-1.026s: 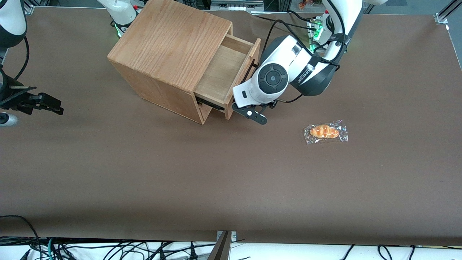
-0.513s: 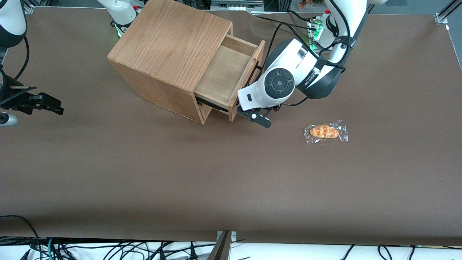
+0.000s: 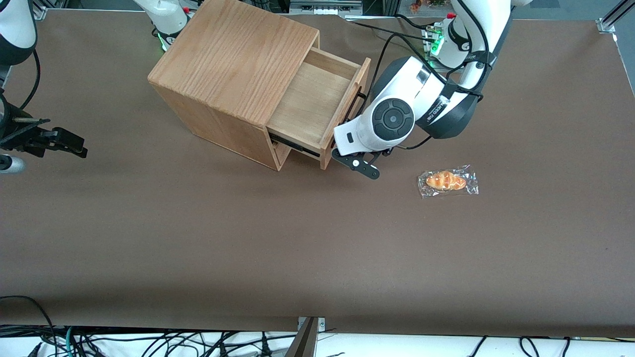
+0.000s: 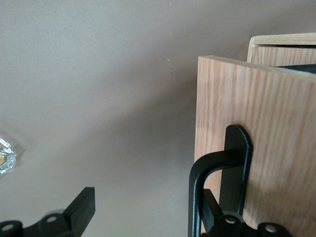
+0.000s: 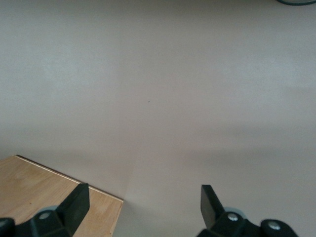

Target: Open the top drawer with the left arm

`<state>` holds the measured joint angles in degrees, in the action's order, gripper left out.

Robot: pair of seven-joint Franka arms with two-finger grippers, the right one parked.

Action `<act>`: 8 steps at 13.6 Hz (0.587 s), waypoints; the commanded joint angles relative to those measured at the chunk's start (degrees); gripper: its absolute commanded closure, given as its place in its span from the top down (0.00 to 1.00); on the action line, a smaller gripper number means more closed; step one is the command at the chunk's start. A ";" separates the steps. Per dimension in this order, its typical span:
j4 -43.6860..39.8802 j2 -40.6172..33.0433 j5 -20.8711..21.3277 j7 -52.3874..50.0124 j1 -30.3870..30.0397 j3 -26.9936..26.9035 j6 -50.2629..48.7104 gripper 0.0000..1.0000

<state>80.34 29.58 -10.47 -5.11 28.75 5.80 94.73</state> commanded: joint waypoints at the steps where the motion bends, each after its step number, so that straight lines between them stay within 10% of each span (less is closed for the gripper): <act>1: 1.66 -2.42 5.11 2.82 -0.88 -0.35 -1.91 0.92; 8: 1.40 -3.74 4.23 2.73 -0.80 -0.09 -3.32 0.93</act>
<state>80.35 29.13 -10.04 -4.84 28.25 5.73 93.83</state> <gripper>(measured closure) 0.066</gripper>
